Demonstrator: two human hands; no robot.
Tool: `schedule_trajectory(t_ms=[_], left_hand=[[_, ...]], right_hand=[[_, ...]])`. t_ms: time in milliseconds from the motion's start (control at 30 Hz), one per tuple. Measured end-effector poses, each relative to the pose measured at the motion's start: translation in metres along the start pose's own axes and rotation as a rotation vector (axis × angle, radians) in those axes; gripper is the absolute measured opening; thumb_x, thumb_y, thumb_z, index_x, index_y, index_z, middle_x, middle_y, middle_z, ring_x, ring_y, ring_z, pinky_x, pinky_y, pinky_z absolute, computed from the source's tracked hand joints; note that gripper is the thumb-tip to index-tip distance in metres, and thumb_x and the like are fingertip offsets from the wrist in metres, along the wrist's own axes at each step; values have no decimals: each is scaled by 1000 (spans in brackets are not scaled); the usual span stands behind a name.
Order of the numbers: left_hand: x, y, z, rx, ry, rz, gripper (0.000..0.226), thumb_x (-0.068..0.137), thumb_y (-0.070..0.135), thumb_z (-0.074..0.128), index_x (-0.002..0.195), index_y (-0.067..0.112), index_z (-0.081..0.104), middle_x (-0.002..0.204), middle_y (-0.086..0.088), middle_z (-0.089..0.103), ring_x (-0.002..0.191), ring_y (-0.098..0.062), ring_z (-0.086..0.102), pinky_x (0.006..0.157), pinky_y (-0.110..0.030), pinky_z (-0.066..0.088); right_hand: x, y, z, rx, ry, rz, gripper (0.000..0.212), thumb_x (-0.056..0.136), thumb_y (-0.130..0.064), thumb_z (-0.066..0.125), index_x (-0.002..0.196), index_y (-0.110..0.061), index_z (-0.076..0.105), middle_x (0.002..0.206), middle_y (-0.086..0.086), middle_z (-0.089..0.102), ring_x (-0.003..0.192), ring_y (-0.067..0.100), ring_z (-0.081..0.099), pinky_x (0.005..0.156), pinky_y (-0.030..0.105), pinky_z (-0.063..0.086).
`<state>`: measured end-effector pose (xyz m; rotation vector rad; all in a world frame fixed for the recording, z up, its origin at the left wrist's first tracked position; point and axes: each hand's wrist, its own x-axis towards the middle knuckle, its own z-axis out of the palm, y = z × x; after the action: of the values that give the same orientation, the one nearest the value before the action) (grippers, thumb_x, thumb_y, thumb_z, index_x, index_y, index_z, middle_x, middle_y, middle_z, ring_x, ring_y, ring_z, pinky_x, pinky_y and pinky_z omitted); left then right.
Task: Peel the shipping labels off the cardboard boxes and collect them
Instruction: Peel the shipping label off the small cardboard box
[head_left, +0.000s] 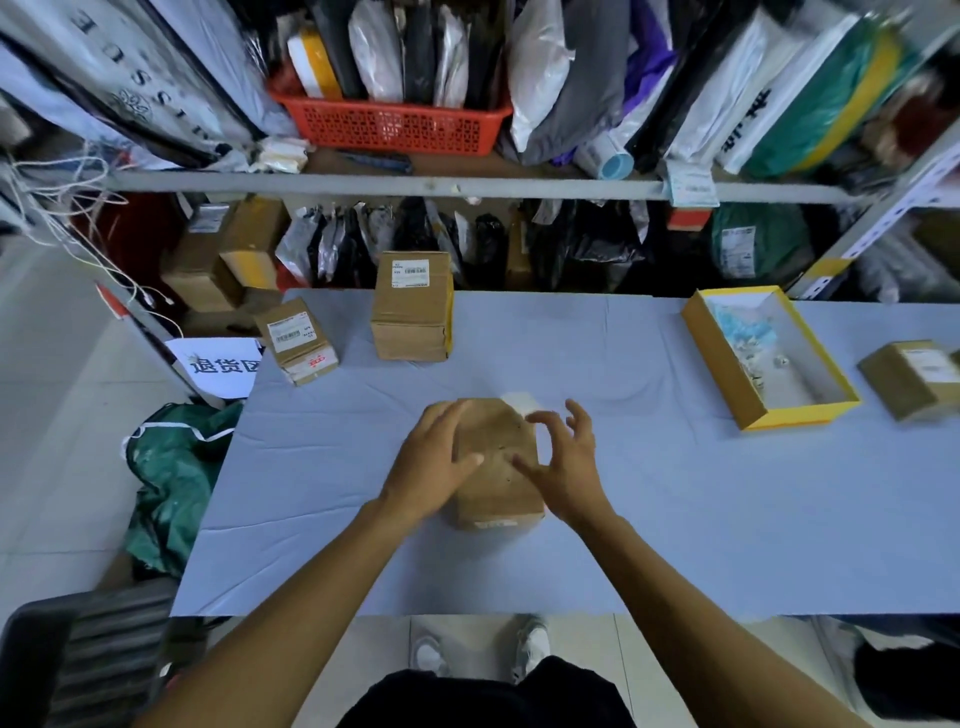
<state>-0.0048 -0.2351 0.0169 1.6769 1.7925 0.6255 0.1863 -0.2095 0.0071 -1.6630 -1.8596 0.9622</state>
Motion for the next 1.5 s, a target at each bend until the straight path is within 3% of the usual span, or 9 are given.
schedule_trajectory(t_ms=[100, 267, 433, 633, 867, 1000, 1233, 1367, 1500], left_hand=[[37, 26, -28, -148, 20, 4, 53, 84, 18, 74, 133, 24, 55, 131, -5, 55, 113, -21, 55, 97, -38, 50], [64, 57, -53, -215, 64, 74, 11, 82, 10, 74, 91, 17, 71, 85, 4, 69, 80, -12, 62, 74, -28, 49], [67, 63, -62, -242, 70, 37, 22, 76, 14, 80, 95, 16, 71, 89, -1, 70, 79, -17, 65, 75, -30, 55], [54, 59, -67, -112, -52, 136, 27, 78, 16, 79, 105, 12, 74, 94, -1, 71, 83, -12, 62, 76, -27, 48], [54, 55, -75, -258, -103, 72, 19, 84, -5, 66, 99, 5, 74, 90, -8, 69, 78, -13, 63, 73, -23, 50], [58, 64, -71, -291, -19, -88, 12, 83, 0, 69, 78, 10, 64, 76, -14, 66, 55, -15, 60, 47, -20, 45], [62, 74, -64, -131, -20, -131, 9, 77, 4, 76, 85, 7, 73, 83, -6, 69, 75, -16, 65, 63, -27, 52], [53, 79, -62, -553, -297, -172, 11, 85, -2, 69, 94, -7, 70, 97, -15, 69, 91, -19, 67, 84, -26, 56], [58, 83, -50, -661, -94, -302, 12, 87, -7, 65, 78, 1, 67, 84, -15, 65, 81, -27, 66, 81, -34, 60]], right_hand=[[39, -42, -21, 211, 25, 44, 12, 86, -25, 70, 92, -15, 65, 113, 8, 59, 108, 24, 56, 84, 29, 44], [67, -88, -46, 537, -203, 207, 13, 88, -14, 69, 84, -3, 64, 67, 6, 59, 61, 14, 55, 61, 24, 50], [67, -95, -45, 592, -103, 279, 28, 84, 1, 67, 107, -14, 60, 75, 15, 62, 61, 19, 60, 58, 26, 53], [60, -99, -39, 692, -48, 293, 8, 87, 1, 64, 92, 6, 68, 81, 19, 68, 67, 18, 66, 61, 21, 57], [57, -98, -45, 178, -37, 27, 7, 87, -10, 67, 89, -12, 72, 82, 7, 71, 73, 19, 68, 74, 33, 59], [51, -100, -47, -28, -76, -146, 14, 89, -7, 60, 89, -9, 74, 81, 5, 72, 71, 12, 68, 72, 31, 58], [49, -95, -48, -138, -74, -137, 20, 91, -20, 61, 81, -6, 72, 78, 9, 70, 69, 19, 59, 54, 28, 43], [55, -79, -58, -205, -35, -51, 15, 86, -12, 65, 79, -2, 73, 78, 14, 69, 65, 19, 54, 50, 25, 35], [49, -82, -60, -167, -4, -120, 11, 89, -16, 63, 84, -7, 68, 73, 2, 66, 67, 17, 63, 48, 23, 39]])
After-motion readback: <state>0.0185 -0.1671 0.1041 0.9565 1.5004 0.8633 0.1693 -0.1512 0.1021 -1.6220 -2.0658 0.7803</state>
